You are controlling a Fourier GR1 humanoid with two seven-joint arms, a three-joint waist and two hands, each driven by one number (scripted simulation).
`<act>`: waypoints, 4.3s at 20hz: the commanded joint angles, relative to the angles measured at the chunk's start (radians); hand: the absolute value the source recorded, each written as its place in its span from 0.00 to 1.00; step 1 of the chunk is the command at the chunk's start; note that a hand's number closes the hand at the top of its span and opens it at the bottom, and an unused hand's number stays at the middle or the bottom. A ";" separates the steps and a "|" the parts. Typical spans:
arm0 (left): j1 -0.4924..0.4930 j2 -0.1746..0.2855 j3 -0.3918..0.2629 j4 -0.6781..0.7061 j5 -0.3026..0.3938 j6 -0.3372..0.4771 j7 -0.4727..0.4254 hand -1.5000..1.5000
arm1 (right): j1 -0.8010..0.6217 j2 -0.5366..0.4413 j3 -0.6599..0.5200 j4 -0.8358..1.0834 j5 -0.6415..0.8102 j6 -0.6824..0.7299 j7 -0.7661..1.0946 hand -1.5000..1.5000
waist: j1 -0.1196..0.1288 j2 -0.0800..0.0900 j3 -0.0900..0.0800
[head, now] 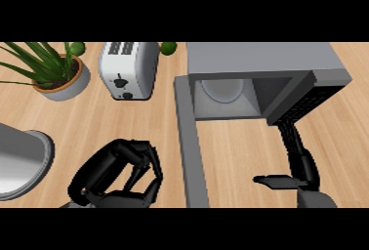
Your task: Pick up the milk, place it into the microwave and close the microwave
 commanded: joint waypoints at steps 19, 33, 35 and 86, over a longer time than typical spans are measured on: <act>-0.436 0.000 -0.521 0.943 0.067 0.680 -0.541 1.00 | 0.417 -0.166 -0.002 -0.728 -0.225 0.283 0.150 0.00 | -0.036 0.018 -0.001; -0.571 0.000 -0.743 0.936 0.443 0.872 -0.577 1.00 | 0.455 -0.230 0.032 -1.021 -0.335 0.335 0.358 0.00 | -0.122 0.028 -0.006; -0.612 0.000 -0.725 0.926 0.489 0.909 -0.567 1.00 | 0.421 -0.247 0.025 -1.023 -0.343 0.339 0.371 0.00 | -0.137 0.035 -0.006; -0.869 0.000 -0.645 1.056 1.009 1.230 -0.732 0.00 | 0.056 -0.403 -0.134 -0.896 -0.428 0.318 0.466 0.00 | -0.205 0.110 0.003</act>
